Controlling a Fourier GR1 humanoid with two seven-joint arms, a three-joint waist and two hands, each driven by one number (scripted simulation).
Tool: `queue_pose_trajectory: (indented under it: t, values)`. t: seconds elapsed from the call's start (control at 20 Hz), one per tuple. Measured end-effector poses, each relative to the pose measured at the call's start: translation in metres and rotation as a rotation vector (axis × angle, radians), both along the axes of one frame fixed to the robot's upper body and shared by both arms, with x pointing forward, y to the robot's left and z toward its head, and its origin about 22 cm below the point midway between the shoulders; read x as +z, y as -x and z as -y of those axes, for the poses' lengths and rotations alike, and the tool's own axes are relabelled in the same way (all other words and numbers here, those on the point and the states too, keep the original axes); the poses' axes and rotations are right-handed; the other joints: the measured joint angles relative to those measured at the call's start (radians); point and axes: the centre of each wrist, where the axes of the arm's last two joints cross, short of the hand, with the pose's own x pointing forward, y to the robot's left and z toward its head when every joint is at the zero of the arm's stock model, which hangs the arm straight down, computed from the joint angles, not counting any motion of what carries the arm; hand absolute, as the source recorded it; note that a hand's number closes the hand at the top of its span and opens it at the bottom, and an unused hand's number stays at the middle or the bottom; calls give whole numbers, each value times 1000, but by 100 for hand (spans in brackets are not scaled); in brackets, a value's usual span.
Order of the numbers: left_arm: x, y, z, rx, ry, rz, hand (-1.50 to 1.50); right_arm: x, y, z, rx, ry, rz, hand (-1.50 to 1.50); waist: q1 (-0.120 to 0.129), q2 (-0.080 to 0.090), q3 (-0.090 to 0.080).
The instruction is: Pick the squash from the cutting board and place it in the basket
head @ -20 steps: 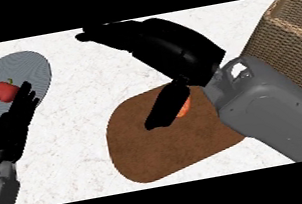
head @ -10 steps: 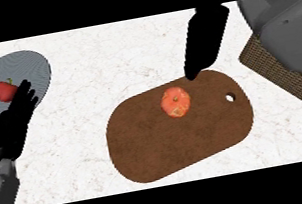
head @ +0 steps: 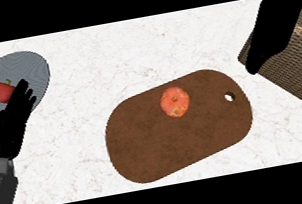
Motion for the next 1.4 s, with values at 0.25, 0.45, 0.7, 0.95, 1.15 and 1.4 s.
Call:
queue_pose_trajectory:
  t: [0.25, 0.45, 0.7, 0.95, 1.15, 1.4]
  values:
    - [1, 2, 2, -1, -4, 4, 0, -22, 10, 31, 0, -94, 3, -150, 0, 1, 1]
    - [1, -1, 5, -10, -4, 2, 0, -57, 17, 41, 2, -130, -2, -150, 2, 3, 1]
    - [2, -1, 6, -15, -3, 7, 0, -105, 21, 40, -9, -171, 12, -150, 8, 4, 1]
    - [0, -4, 12, -16, -8, 10, 0, -152, 19, 22, -20, -219, 34, -150, 12, 5, 1]
    - [2, 0, 12, -19, -5, 6, 0, -179, 12, 6, -35, -295, 20, -150, 15, 5, 1]
    - [3, -4, 5, -17, -4, 13, 0, -211, 8, -19, -43, -271, 4, -150, 14, 5, 0]
